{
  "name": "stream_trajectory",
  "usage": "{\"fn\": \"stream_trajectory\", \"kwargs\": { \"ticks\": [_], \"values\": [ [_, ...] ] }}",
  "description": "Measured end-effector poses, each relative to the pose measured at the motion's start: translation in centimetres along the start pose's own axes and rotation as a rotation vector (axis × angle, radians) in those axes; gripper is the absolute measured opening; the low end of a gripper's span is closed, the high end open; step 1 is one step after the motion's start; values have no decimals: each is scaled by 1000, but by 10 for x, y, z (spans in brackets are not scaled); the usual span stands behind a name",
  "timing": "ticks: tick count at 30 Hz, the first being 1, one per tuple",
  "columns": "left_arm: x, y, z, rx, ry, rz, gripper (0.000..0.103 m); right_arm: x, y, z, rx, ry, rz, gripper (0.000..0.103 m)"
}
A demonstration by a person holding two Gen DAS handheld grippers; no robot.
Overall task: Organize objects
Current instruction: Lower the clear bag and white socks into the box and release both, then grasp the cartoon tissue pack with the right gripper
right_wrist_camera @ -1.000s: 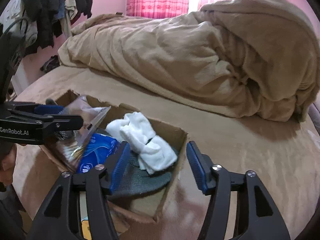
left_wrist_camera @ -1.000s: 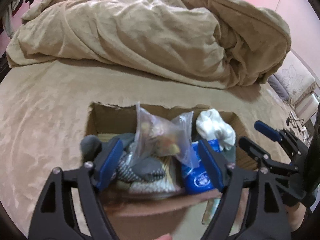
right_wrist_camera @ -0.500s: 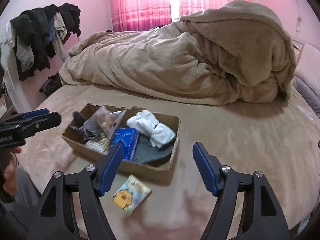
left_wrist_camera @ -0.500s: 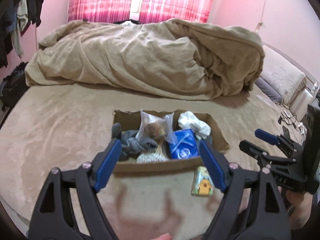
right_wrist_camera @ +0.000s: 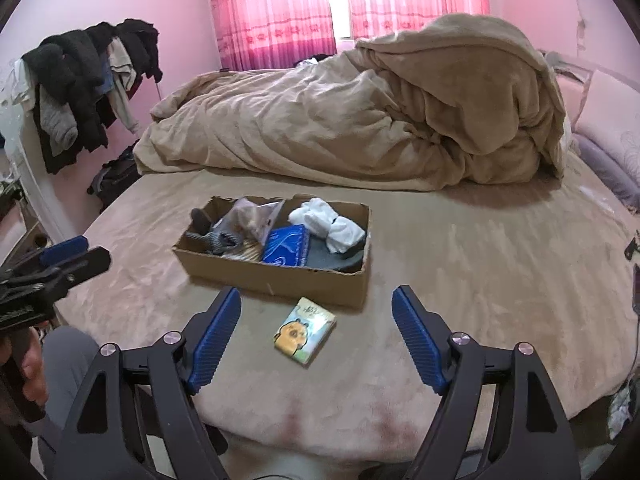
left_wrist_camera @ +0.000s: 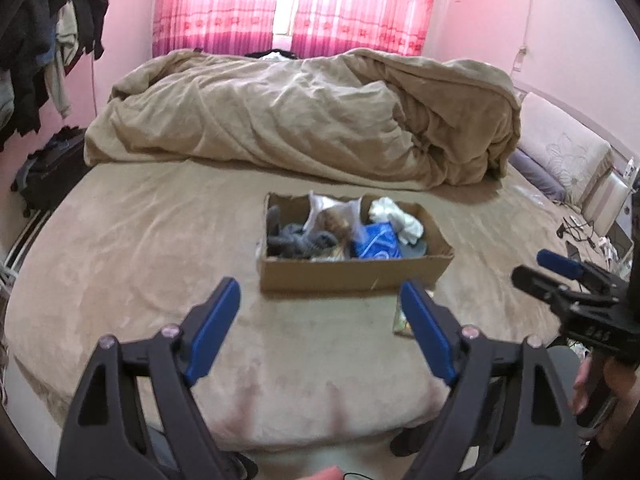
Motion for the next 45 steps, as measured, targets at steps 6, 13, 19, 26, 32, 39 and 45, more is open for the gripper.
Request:
{"fn": "stream_trajectory", "kwargs": {
  "ticks": [6, 13, 19, 26, 32, 39, 45],
  "values": [
    [-21, 8, 23, 14, 49, -25, 84, -7, 4, 11, 10, 26, 8, 81],
    [-63, 10, 46, 13, 109, -22, 84, -45, -1, 34, 5, 95, 21, 81],
    [-105, 8, 62, 10, 171, -5, 84, -82, 0, 48, 21, 147, 29, 81],
    [-140, 8, 72, 2, 205, -3, 84, -121, -5, 56, 4, 193, 38, 81],
    [-158, 5, 77, -9, 228, -4, 84, -147, -6, 62, 0, 227, 49, 81],
    [-159, 4, 80, -12, 239, -11, 84, -155, 1, 71, 52, 234, 52, 62],
    [-147, 2, 78, 5, 241, -3, 84, -142, 5, 75, 80, 240, 27, 52]
  ]
}}
Point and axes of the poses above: each gripper's, at about its wrist camera, not at the fingertips, and x roughly against the way its jaws point, y to its left, z to its underside, the point moved 5 cm from there along -x, roughly the way its jaws point, and after that the axes turned 12 degrees about -x, right-handed, at the moved point
